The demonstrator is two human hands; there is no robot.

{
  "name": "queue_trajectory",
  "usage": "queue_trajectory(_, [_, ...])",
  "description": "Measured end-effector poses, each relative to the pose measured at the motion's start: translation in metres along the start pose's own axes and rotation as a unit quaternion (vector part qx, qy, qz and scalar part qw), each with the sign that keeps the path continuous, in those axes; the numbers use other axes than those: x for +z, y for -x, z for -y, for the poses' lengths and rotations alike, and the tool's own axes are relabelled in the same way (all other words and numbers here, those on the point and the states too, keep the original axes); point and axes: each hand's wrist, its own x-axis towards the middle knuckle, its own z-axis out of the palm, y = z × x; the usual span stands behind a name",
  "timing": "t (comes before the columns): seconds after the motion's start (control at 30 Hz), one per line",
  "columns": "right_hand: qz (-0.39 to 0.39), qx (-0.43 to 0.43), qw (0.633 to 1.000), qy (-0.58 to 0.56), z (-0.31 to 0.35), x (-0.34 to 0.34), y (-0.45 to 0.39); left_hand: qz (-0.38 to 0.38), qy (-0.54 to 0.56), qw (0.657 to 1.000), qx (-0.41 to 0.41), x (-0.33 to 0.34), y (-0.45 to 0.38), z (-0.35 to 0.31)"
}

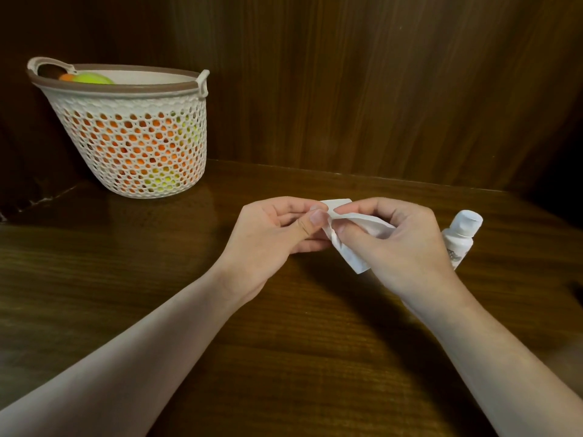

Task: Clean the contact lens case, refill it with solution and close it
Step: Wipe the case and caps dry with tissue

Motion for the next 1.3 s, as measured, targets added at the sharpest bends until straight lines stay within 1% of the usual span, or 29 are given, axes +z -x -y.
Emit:
queue_trajectory(0.07, [0.020,0.005,1.000,0.001,0.002,-0.002,-0.001,-0.008,0.005,1.000,-0.001,0.000,0.000,0.000])
queue_trajectory(0.13, [0.023,0.013,1.000,0.008,0.003,-0.003,-0.003,-0.013,0.004,1.000,-0.007,0.001,0.000,-0.001])
queue_trajectory(0.3, [-0.036,-0.004,0.997,0.075,0.003,0.004,0.001,0.003,-0.009,1.000,0.000,0.000,0.000,-0.001])
queue_trajectory(0.37, [-0.039,-0.024,0.998,0.053,0.005,0.005,0.003,0.006,-0.011,1.000,0.005,0.001,0.001,-0.002])
queue_trajectory(0.47, [-0.014,-0.028,0.999,0.020,0.008,0.004,0.002,0.000,-0.007,1.000,0.003,0.002,0.001,-0.002])
queue_trajectory(0.57, [-0.007,-0.015,0.999,0.029,0.007,0.003,0.000,-0.011,-0.006,1.000,0.000,0.002,0.001,-0.002])
queue_trajectory(0.67, [-0.043,-0.035,0.997,0.061,0.005,0.005,0.002,0.000,-0.017,1.000,0.001,0.003,0.000,-0.004])
queue_trajectory(0.73, [-0.057,-0.046,0.996,0.060,0.004,0.007,0.004,0.003,-0.022,1.000,0.002,0.003,0.000,-0.004])
queue_trajectory(0.8, [-0.052,-0.042,0.997,0.050,0.003,0.008,0.004,0.002,-0.026,1.000,0.001,0.003,-0.001,-0.005])
queue_trajectory(0.87, [-0.030,-0.029,0.998,0.038,0.003,0.008,0.003,-0.003,-0.036,0.999,0.000,0.002,0.000,-0.004])
queue_trajectory(0.93, [-0.016,-0.011,1.000,0.013,0.001,0.006,0.001,-0.005,-0.039,0.999,-0.001,0.000,0.001,-0.005])
queue_trajectory(1.0, [-0.031,0.028,0.998,-0.049,-0.002,0.003,-0.001,-0.007,-0.026,1.000,-0.006,-0.003,0.000,-0.008])
queue_trajectory(1.1, [-0.082,0.112,0.979,-0.151,-0.002,0.000,-0.004,-0.049,0.008,0.999,-0.016,-0.007,-0.003,-0.014])
queue_trajectory(1.17, [-0.083,0.158,0.960,-0.214,-0.003,0.000,-0.005,-0.058,0.013,0.998,-0.017,-0.008,-0.003,-0.014])
queue_trajectory(1.23, [-0.061,0.199,0.940,-0.270,-0.003,-0.001,-0.005,-0.024,-0.002,0.999,-0.033,-0.007,-0.002,-0.011])
queue_trajectory(1.3, [-0.024,0.220,0.928,-0.299,-0.003,-0.002,-0.004,0.036,0.012,0.998,-0.052,-0.006,-0.002,-0.007])
